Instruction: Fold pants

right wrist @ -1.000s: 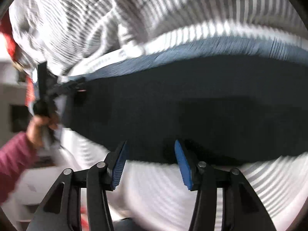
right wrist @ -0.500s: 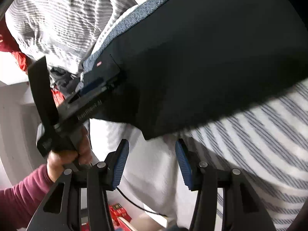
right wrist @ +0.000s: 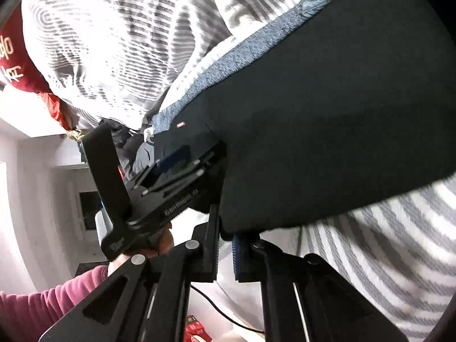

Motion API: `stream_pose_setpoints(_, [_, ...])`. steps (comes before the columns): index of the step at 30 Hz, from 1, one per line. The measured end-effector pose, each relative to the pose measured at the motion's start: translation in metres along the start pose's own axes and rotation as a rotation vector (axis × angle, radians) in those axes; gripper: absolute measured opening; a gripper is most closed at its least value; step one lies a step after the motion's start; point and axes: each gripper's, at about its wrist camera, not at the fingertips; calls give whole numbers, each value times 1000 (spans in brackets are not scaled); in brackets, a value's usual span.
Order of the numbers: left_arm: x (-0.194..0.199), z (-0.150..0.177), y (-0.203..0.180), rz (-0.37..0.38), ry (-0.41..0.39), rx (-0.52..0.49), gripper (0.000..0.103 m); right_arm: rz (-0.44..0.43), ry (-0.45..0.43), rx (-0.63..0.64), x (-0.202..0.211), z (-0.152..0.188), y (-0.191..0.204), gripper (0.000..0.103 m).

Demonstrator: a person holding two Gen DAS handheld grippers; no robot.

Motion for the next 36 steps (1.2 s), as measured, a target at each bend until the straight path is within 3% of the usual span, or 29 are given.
stream_pose_setpoints(6, [2,6,-8,-9,-16,-19,80,35,89,-71,-22,20,-25,5])
stream_pose_setpoints(11, [-8,-1,-15,-33,33,-25,102,57,118,-32,3,31,-13,12])
stream_pose_setpoints(12, [-13,-4,-14,-35,48,-13,102,70,111,-28,12,31,-11,17])
stream_pose_setpoints(13, [-14,-7,-13,-31,52,0,102,80,103,-27,18,29,-13,31])
stream_pose_setpoints(14, [-15,-9,-13,-31,60,7,102,94,90,-26,30,32,-14,52])
stream_pose_setpoints(16, [-16,-12,-14,-40,72,8,102,104,46,-29,49,29,-16,71])
stream_pose_setpoints(20, [-15,-21,-20,-48,115,30,102,133,-2,-51,85,32,-33,72])
stream_pose_setpoints(24, [-3,-32,-39,-44,107,24,102,160,-35,-93,103,27,-49,72])
stream_pose_setpoints(36, [12,-91,-144,34,91,-59,102,170,-117,-160,171,24,-94,72])
Point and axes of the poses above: each gripper's, at about its wrist camera, not at the fingertips, and x roughly against the way its jaws point, y to its left, z to its underside, and after that the axes turned 6 degrees about z, right-handed
